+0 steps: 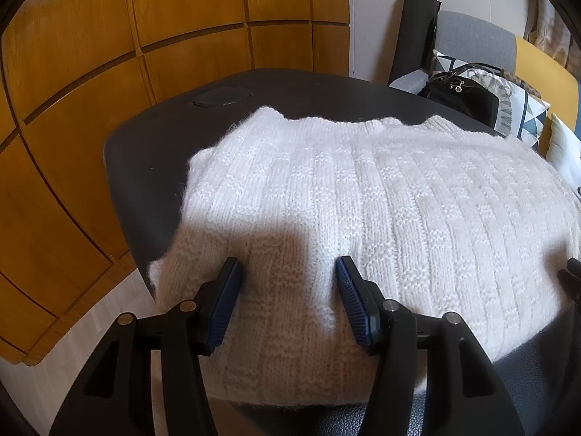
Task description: Fold clothes
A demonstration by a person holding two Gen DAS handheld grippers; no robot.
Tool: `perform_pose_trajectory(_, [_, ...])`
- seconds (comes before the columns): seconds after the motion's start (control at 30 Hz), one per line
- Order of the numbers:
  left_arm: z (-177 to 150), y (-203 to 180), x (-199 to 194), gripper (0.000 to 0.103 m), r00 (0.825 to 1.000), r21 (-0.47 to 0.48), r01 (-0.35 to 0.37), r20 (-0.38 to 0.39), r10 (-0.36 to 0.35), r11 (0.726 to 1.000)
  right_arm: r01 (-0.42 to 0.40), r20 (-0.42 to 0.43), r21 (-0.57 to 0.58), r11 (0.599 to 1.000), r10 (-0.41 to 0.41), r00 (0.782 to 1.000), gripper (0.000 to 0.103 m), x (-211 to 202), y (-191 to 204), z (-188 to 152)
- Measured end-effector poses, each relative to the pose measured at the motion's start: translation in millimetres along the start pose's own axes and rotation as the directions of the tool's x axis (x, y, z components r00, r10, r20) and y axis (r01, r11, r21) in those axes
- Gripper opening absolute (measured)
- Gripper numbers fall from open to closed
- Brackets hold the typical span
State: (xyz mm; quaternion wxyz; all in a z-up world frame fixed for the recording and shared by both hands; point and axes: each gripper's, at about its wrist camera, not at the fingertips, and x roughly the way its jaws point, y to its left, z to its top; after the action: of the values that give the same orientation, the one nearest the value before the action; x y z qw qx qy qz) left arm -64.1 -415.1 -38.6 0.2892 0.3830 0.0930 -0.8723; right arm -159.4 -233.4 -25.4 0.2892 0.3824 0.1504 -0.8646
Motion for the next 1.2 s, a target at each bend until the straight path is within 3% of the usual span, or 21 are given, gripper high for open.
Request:
perform_pose_trajectory(0.13, [0.0, 0.8, -0.1, 0.057, 1.000, -0.002, 0.004, 0.000, -0.004, 1.000, -0.060, 0.065, 0.104, 0.993, 0.054, 0.996, 0.031, -27.6, -32.9, -0.8])
perform_pose_trajectory(0.23, [-0.3, 0.0, -0.1, 0.057, 1.000, 0.001, 0.001, 0.002, -0.001, 1.000, 0.019, 0.095, 0.314, 0.949, -0.051, 0.994, 0.029, -52.8, -86.4, -11.8])
perform_pose_trajectory(0.3, [-0.3, -0.7, -0.2, 0.057, 1.000, 0.005, -0.003, 0.003, 0.003, 1.000, 0.028, 0.068, 0.365, 0.930, -0.057, 0.996, 0.023, -56.3, -107.2, -19.4])
perform_pose_trajectory(0.37, [-0.2, 0.1, -0.5, 0.057, 1.000, 0.002, 0.000, 0.002, 0.000, 1.000, 0.006, 0.072, 0.329, 0.944, -0.032, 0.997, 0.014, -56.4, -108.2, -21.6])
perform_pose_trajectory(0.47, [-0.6, -0.2, -1.1, 0.057, 1.000, 0.003, -0.003, 0.002, 0.003, 1.000, -0.078, 0.092, 0.241, 0.967, 0.057, 0.994, 0.013, -49.6, -91.9, -11.2])
perform_pose_trajectory(0.57, [-0.3, -0.1, -1.2, 0.057, 1.000, 0.005, -0.004, 0.002, 0.004, 1.000, -0.005, 0.018, 0.158, 0.987, 0.002, 1.000, 0.013, -26.7, -80.0, -2.5])
perform_pose_trajectory(0.63, [-0.3, 0.3, -1.5, 0.057, 1.000, 0.004, -0.001, 0.001, 0.001, 1.000, 0.020, -0.050, 0.174, 0.985, -0.011, 0.999, 0.009, -5.9, -87.2, -8.8])
perform_pose_trajectory(0.8, [-0.6, -0.2, -1.6, 0.057, 1.000, 0.007, -0.003, 0.003, 0.003, 1.000, -0.123, -0.003, 0.311, 0.942, 0.131, 0.991, 0.010, -10.1, -113.2, -13.9])
perform_pose_trajectory(0.9, [-0.3, -0.4, -1.2, 0.057, 1.000, 0.007, -0.003, 0.004, 0.003, 1.000, -0.179, 0.119, 0.311, 0.933, 0.149, 0.982, 0.014, -32.0, -119.5, 5.5])
perform_pose_trajectory(0.97, [0.4, 0.4, -0.5, 0.057, 1.000, 0.003, 0.003, 0.003, -0.003, 1.000, -0.170, 0.144, 0.293, 0.941, 0.133, 0.981, 0.014, -31.9, -121.1, 31.7])
perform_pose_trajectory(1.13, [0.5, 2.1, -0.5, 0.057, 1.000, -0.002, 0.015, 0.003, -0.015, 1.000, -0.096, 0.060, 0.162, 0.982, 0.088, 0.994, 0.014, 15.1, -105.9, 95.3])
perform_pose_trajectory(1.2, [0.8, 2.4, -0.5, 0.057, 1.000, -0.004, 0.017, 0.002, -0.017, 1.000, -0.078, 0.024, 0.127, 0.989, 0.075, 0.997, 0.014, 37.1, -101.9, 105.7])
